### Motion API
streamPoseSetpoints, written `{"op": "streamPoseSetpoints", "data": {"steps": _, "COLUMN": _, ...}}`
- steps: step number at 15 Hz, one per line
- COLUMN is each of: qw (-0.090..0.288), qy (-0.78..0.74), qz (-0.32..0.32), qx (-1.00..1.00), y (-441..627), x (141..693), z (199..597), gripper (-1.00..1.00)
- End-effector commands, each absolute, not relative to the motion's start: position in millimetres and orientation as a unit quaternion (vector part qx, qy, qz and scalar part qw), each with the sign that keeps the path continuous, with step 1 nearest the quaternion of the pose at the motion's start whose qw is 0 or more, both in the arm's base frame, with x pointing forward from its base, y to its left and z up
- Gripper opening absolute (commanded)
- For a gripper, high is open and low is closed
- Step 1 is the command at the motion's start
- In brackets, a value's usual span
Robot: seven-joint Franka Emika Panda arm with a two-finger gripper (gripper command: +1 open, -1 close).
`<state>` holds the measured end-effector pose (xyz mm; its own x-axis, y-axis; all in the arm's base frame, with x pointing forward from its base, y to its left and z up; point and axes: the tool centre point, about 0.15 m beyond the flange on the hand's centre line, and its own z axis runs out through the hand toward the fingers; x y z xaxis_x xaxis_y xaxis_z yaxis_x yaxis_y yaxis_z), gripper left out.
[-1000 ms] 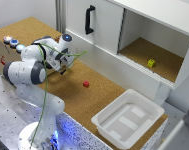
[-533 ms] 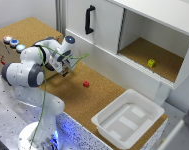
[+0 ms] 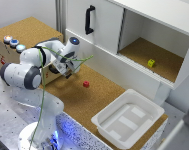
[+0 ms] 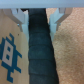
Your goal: Open the cabinet drawer
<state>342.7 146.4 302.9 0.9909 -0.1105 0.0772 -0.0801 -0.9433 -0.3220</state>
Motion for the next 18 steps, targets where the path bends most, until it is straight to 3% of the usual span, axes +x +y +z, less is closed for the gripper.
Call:
{"op": "streamPoseSetpoints", "data": {"steps": 1, "qw": 0.157, "qy": 0.070, "qz": -0.057, "qx": -0.983, "y": 101, "x": 332, "z": 281, "gripper": -1.00}}
{"op": "streamPoseSetpoints", "data": {"steps": 2, "qw": 0.153, "qy": 0.078, "qz": -0.053, "qx": -0.984, "y": 97, "x": 331, "z": 281, "gripper": -1.00}}
{"op": "streamPoseSetpoints", "data": {"steps": 3, "qw": 0.150, "qy": 0.082, "qz": -0.053, "qx": -0.984, "y": 94, "x": 331, "z": 283, "gripper": 1.00}}
{"op": "streamPoseSetpoints", "data": {"steps": 5, "qw": 0.146, "qy": 0.058, "qz": -0.058, "qx": -0.986, "y": 100, "x": 328, "z": 294, "gripper": 1.00}}
{"op": "streamPoseSetpoints", "data": {"steps": 9, "qw": 0.068, "qy": -0.022, "qz": -0.058, "qx": -0.996, "y": 113, "x": 312, "z": 326, "gripper": 1.00}}
{"op": "streamPoseSetpoints", "data": {"steps": 11, "qw": 0.047, "qy": -0.028, "qz": -0.082, "qx": -0.995, "y": 114, "x": 311, "z": 348, "gripper": 1.00}}
{"op": "streamPoseSetpoints", "data": {"steps": 18, "qw": 0.029, "qy": -0.034, "qz": -0.161, "qx": -0.986, "y": 119, "x": 309, "z": 423, "gripper": 1.00}}
